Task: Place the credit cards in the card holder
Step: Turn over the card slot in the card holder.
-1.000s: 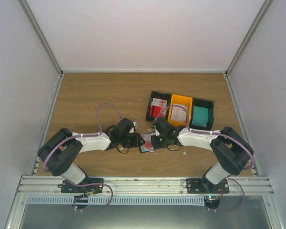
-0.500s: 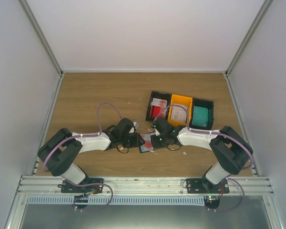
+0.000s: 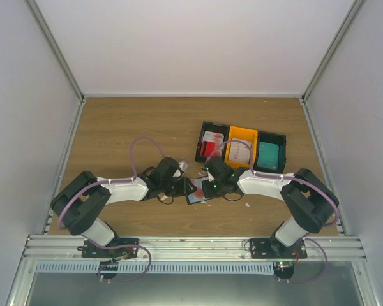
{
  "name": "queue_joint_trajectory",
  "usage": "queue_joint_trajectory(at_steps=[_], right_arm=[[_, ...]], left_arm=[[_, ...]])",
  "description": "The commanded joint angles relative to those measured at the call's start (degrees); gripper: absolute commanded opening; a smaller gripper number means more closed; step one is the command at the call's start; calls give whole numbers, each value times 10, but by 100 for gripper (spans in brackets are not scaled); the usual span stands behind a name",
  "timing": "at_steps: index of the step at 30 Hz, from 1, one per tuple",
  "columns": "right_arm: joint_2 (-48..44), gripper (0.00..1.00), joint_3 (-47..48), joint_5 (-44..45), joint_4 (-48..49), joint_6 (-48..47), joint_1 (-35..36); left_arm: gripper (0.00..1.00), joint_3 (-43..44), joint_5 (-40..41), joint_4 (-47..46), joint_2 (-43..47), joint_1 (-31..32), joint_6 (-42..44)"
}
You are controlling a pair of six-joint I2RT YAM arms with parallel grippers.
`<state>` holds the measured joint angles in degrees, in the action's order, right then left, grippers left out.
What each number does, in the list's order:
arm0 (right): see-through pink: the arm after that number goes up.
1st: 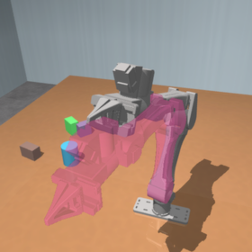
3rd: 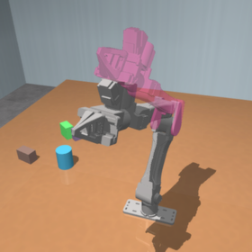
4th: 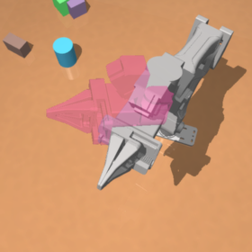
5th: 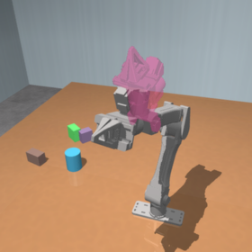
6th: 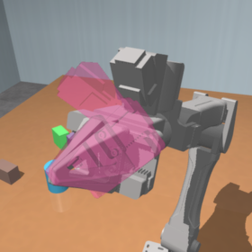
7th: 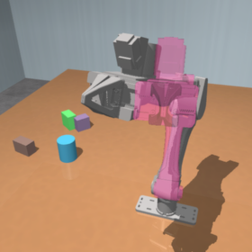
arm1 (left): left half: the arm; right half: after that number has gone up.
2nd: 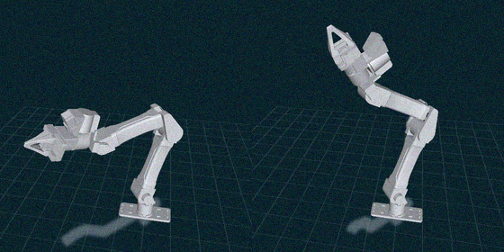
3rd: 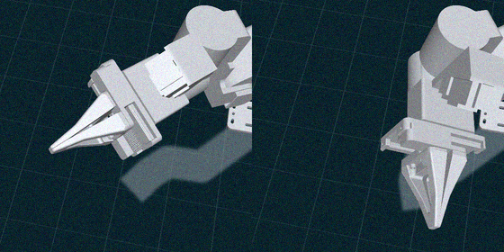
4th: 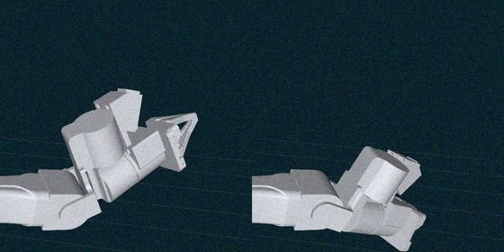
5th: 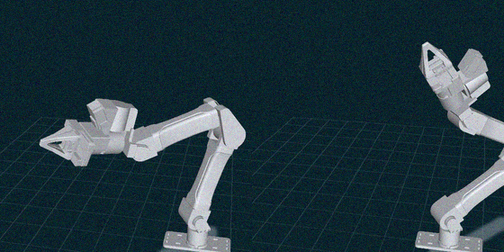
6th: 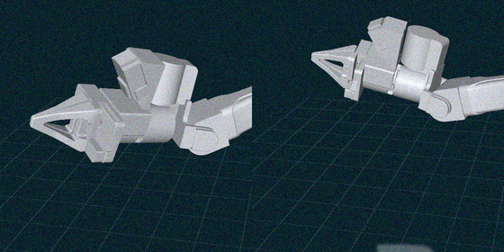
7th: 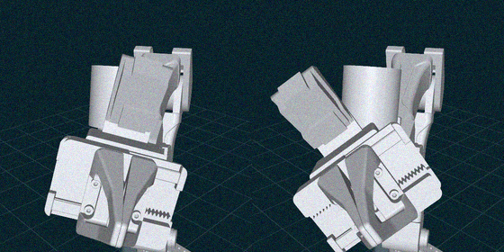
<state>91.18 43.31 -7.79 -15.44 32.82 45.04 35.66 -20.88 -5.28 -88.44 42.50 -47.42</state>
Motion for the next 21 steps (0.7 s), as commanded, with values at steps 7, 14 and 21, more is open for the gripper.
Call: queue_joint_trajectory(at_steps=[7, 14, 21], right_arm=[[-17, 12, 1, 14, -2, 8, 0], [-129, 37, 29, 131, -89, 56, -15], [-238, 46, 35, 185, -154, 77, -81]], left_arm=[[27, 24, -33, -48, -41, 2, 17], [34, 61, -66, -46, -54, 2, 32], [50, 138, -132, -46, -104, 2, 57]])
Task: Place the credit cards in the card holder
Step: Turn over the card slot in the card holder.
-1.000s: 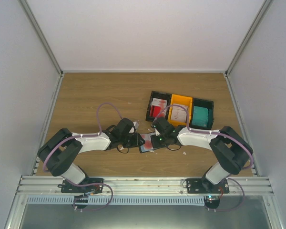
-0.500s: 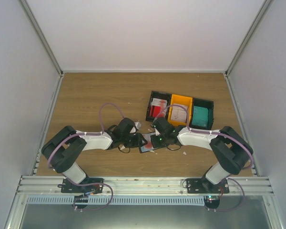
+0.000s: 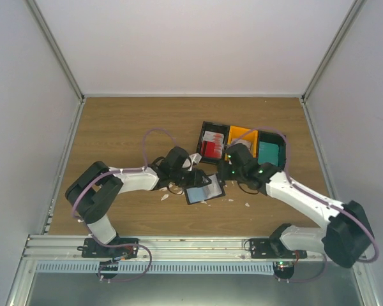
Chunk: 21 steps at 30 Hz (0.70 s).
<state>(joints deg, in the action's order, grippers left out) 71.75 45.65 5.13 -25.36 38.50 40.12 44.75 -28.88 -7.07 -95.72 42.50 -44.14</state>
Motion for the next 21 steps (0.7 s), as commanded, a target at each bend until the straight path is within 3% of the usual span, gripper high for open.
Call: queue_joint_trajectory(at_steps=[1, 7, 14, 17, 21], right_arm=[[-54, 47, 15, 57, -62, 18, -42], [-69, 53, 55, 26, -76, -58, -104], [6, 55, 143, -49, -83, -172, -192], [67, 51, 181, -29, -104, -187, -213], [128, 35, 209, -17, -119, -201, -234]], left_arm=[[51, 57, -64, -31, -39, 2, 27], [63, 81, -41, -18, -25, -7, 47], [73, 48, 82, 33, 49, -55, 75], [71, 25, 107, 38, 71, -80, 75], [65, 6, 99, 38, 80, -115, 76]])
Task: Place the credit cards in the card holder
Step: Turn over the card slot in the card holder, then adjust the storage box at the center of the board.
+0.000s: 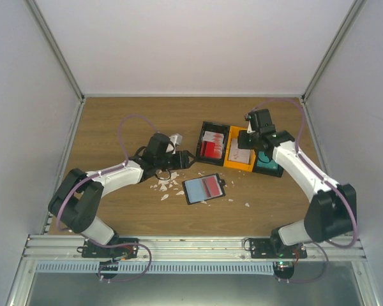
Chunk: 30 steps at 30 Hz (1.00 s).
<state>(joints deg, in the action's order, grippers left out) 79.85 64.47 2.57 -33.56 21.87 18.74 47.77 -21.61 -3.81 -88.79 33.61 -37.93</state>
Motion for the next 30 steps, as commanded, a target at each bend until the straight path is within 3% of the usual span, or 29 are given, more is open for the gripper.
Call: queue_joint_trajectory(at_steps=[1, 17, 30], right_arm=[[59, 31, 23, 6, -36, -39, -23], [225, 30, 66, -83, -18, -106, -18], [340, 39, 212, -136, -11, -120, -1]], left_arm=[[64, -29, 22, 5, 12, -32, 16], [58, -21, -19, -2, -35, -58, 21], [60, 5, -16, 2, -70, -60, 19]])
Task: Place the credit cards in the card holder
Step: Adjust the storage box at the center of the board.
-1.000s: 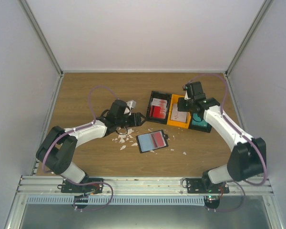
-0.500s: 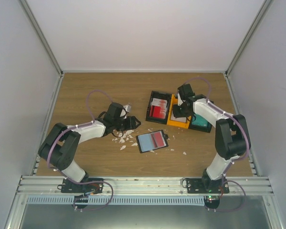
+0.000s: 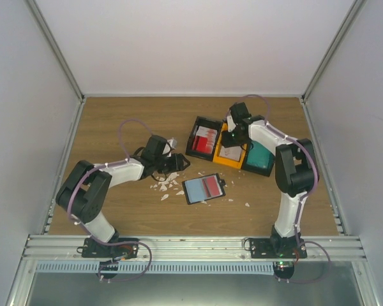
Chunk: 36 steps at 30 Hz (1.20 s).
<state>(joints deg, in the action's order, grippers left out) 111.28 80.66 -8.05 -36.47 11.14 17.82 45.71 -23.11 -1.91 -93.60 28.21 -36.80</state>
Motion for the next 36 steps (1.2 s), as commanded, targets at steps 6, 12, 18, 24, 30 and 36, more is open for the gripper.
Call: queue_joint_trajectory(at_steps=[6, 12, 18, 24, 30, 36], right_arm=[[70, 43, 100, 10, 4, -58, 15], [45, 37, 47, 35, -13, -81, 24], [30, 37, 11, 20, -19, -84, 26], [12, 37, -13, -1, -21, -72, 31], [-18, 36, -22, -38, -42, -72, 36], [-35, 34, -33, -38, -61, -76, 41]], left_arm=[[57, 70, -6, -26, -71, -10, 3], [48, 89, -13, -54, -95, -6, -15], [44, 106, 9, -55, -120, 1, -25], [41, 128, 27, -51, -147, 8, -37], [40, 142, 37, -52, -157, 11, -42], [40, 151, 33, -52, -164, 14, -44]])
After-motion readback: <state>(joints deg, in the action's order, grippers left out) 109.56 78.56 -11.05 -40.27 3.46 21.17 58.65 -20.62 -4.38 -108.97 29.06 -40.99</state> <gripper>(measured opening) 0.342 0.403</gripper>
